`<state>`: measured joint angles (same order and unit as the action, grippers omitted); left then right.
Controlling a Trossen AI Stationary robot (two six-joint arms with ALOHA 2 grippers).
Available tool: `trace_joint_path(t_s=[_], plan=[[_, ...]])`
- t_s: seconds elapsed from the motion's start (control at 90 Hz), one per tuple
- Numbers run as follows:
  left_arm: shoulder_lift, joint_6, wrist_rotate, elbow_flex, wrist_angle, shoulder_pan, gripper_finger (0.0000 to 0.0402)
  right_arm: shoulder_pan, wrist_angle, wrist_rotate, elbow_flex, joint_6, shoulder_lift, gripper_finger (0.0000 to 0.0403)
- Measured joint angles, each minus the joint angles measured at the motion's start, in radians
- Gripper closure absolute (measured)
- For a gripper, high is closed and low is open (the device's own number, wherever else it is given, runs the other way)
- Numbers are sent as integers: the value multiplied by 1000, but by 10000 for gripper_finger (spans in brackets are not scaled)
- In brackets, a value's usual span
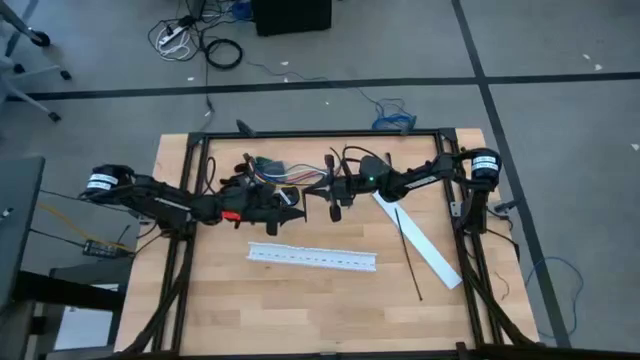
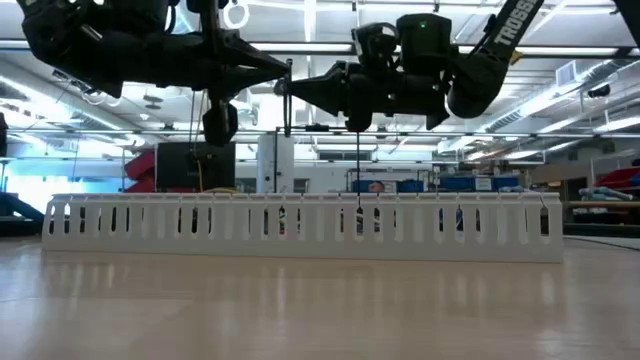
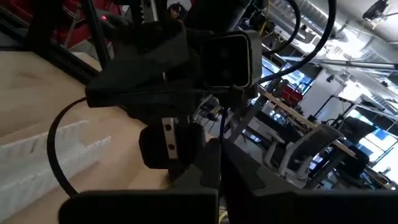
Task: Ziptie cables
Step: Wrap the cable wires with the black zip tie
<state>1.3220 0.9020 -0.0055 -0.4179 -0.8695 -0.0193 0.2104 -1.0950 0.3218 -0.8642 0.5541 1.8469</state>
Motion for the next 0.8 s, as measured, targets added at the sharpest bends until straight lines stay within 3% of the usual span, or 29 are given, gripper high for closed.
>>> trace_joint_path(t_s=[0.8], plan=[[0, 29, 22, 0, -32, 26, 401, 0, 31, 2, 0, 54, 0, 403]])
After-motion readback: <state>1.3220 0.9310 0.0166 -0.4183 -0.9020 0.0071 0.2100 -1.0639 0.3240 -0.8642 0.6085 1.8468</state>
